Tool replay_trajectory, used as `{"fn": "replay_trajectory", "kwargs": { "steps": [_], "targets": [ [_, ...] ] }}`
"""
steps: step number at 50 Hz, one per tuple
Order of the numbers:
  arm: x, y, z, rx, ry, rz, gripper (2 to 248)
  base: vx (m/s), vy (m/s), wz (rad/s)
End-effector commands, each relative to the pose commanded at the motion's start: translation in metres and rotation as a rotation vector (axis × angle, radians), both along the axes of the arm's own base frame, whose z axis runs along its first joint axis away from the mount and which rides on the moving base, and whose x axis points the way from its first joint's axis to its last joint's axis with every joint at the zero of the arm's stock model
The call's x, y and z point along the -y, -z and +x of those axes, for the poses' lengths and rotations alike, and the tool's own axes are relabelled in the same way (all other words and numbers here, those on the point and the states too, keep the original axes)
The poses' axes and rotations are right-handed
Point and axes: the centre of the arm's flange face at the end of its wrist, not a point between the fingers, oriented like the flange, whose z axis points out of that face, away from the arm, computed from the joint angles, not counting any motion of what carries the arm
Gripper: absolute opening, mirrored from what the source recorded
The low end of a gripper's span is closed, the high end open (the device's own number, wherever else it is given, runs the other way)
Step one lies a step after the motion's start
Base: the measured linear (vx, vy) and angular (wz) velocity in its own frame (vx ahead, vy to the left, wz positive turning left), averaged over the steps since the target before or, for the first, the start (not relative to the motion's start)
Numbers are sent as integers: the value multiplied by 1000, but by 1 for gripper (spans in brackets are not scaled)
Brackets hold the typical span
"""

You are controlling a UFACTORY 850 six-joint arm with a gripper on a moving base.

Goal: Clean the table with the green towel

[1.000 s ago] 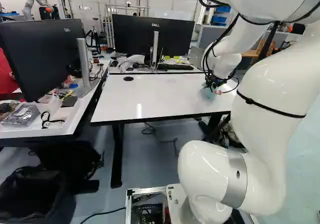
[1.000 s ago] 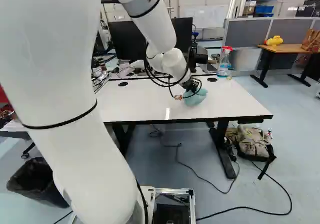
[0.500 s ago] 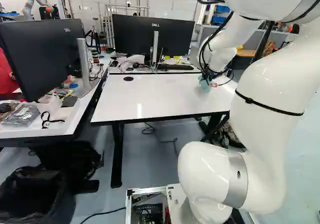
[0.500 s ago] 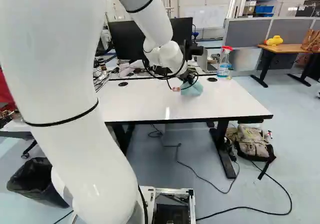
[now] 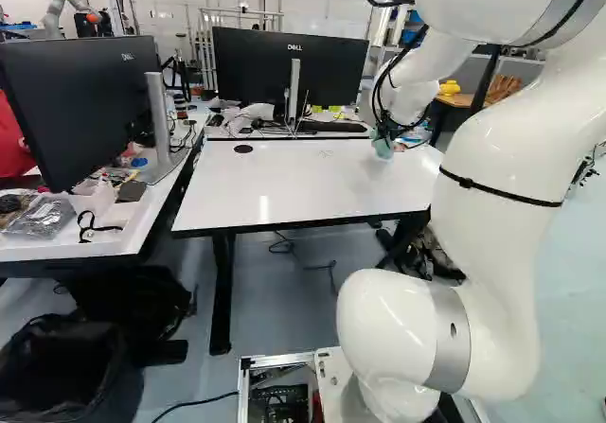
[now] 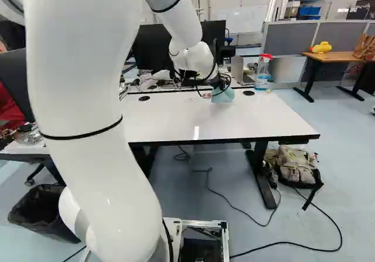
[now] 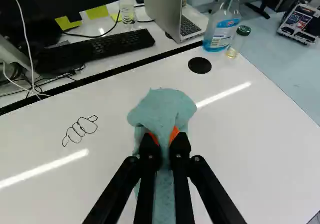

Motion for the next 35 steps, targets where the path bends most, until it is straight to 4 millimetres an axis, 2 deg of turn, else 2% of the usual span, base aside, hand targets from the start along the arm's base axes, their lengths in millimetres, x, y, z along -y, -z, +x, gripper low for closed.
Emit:
{"fn": "replay_trajectory", "kwargs": {
  "steps": [35],
  "targets": [
    [14,5,67,29,-18,-11,39,0,0,0]
  ]
}}
